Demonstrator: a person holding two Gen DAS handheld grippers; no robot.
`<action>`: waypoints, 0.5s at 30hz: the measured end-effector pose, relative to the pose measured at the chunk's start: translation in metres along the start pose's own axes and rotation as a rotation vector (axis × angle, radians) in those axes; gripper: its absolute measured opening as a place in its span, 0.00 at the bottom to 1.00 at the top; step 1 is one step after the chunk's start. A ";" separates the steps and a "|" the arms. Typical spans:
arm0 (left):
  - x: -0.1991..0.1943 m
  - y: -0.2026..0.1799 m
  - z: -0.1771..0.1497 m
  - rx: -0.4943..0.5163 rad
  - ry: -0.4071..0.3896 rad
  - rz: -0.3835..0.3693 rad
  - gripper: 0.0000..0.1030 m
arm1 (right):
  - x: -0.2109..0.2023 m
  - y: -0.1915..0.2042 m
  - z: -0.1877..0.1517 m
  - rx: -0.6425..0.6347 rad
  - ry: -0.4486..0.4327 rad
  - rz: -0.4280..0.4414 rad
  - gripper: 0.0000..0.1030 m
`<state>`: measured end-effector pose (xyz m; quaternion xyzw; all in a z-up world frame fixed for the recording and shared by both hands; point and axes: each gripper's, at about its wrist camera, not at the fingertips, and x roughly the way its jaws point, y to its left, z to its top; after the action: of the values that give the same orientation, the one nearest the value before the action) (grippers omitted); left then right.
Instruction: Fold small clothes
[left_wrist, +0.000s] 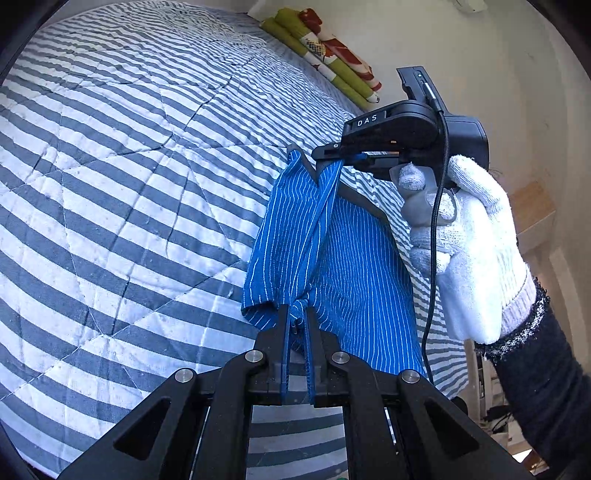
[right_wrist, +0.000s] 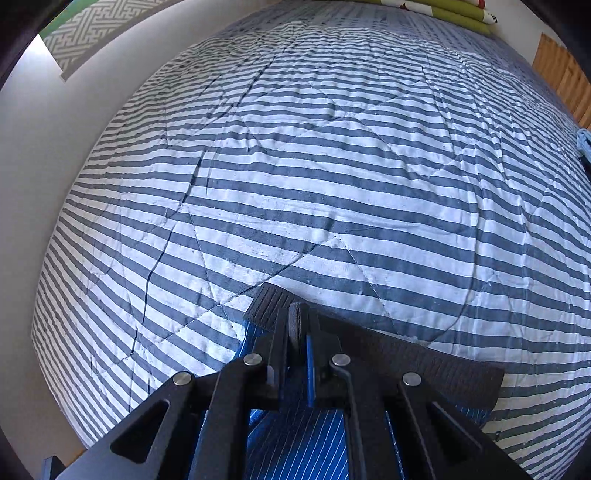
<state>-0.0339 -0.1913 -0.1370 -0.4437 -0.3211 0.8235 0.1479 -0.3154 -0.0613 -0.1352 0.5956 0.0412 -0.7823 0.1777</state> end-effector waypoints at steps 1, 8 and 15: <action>0.000 0.002 -0.001 -0.003 0.001 0.000 0.06 | 0.002 0.002 0.001 -0.002 0.002 -0.003 0.06; 0.008 0.006 -0.003 0.042 0.020 0.075 0.13 | 0.009 0.018 0.013 -0.051 -0.001 0.062 0.17; -0.007 -0.001 0.009 0.052 -0.053 0.143 0.43 | -0.042 -0.024 0.012 0.039 -0.098 0.237 0.37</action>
<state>-0.0373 -0.1976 -0.1282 -0.4397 -0.2710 0.8514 0.0914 -0.3245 -0.0321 -0.0953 0.5606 -0.0538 -0.7847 0.2591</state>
